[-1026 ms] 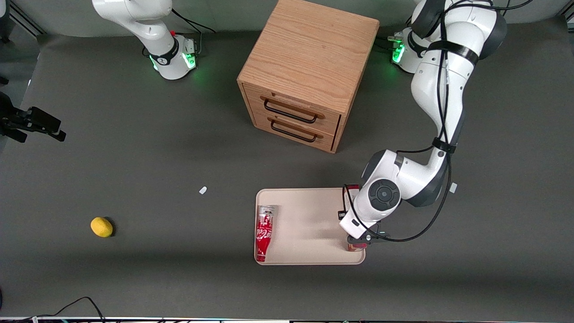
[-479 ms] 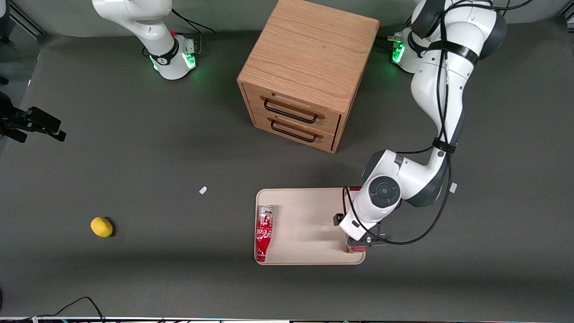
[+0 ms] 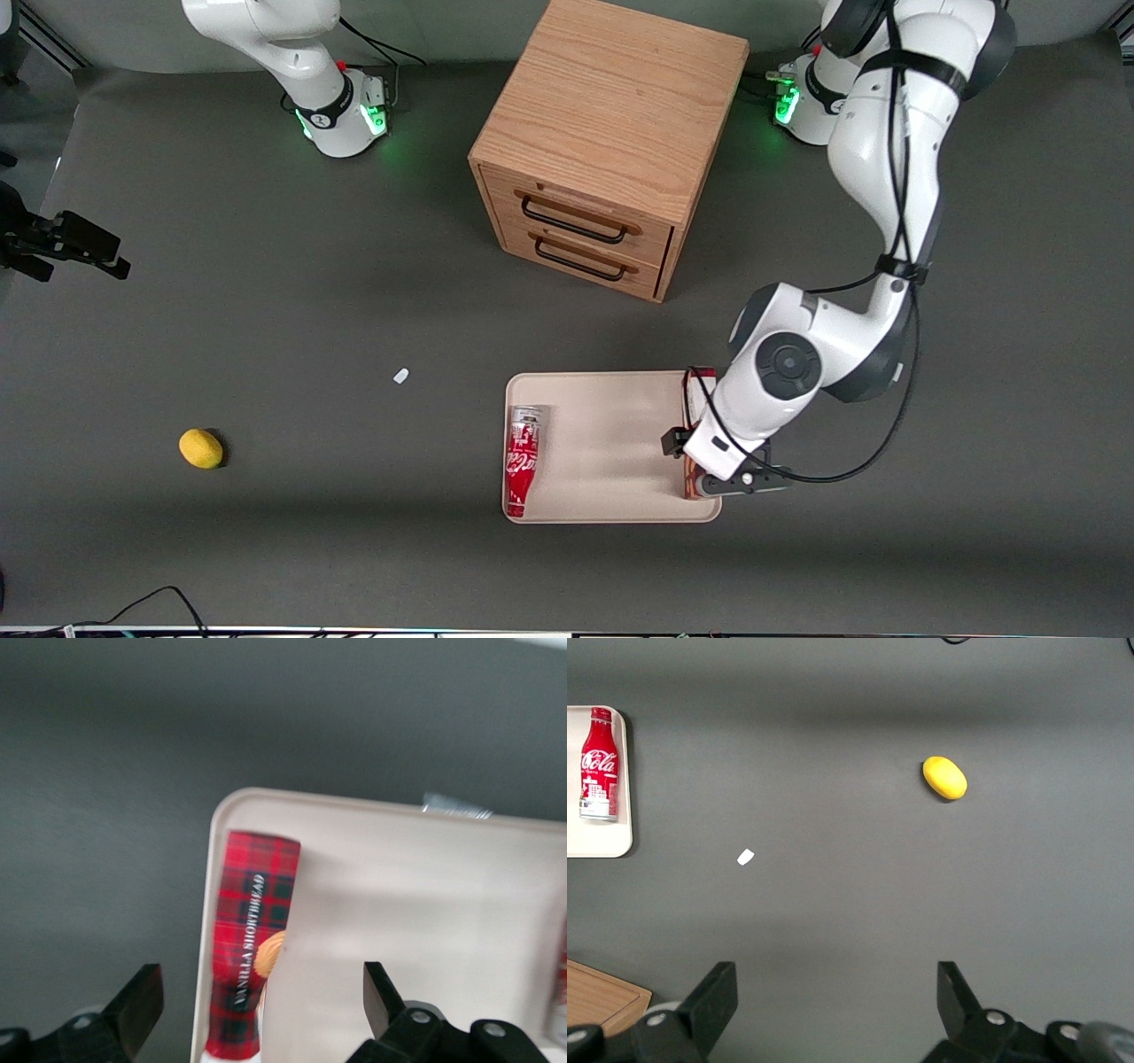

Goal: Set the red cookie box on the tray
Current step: 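Open the left gripper and raise it away from the tray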

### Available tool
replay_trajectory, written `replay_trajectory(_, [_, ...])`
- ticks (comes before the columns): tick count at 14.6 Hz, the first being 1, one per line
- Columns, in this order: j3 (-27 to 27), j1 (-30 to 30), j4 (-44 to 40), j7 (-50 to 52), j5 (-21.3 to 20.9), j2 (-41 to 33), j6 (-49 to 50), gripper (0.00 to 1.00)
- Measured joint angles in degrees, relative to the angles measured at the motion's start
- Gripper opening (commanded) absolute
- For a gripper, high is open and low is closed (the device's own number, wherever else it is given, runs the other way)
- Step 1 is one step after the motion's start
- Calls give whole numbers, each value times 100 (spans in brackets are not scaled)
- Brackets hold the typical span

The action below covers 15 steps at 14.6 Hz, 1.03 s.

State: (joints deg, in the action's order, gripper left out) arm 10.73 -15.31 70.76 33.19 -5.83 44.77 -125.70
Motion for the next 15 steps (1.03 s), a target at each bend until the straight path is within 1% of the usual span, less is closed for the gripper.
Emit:
replay_trajectory(2, [-9,232,187,-46,49,-453,128,100])
replay_trajectory(4, [-19,545,510,-255,68,-1028,497,100])
replay_trajectory(8, [-41,1367,1247,-1534,295,-2383,1680,100])
replay_trajectory(10, [-74,1708,1693,-2095,320,-3046,2067,100])
replay_trajectory(13, [-334,2011,2335,-2934,346,-3984,2413,100])
replay_trajectory(15, [-450,2130,2566,-3193,370,-4492,2760,100])
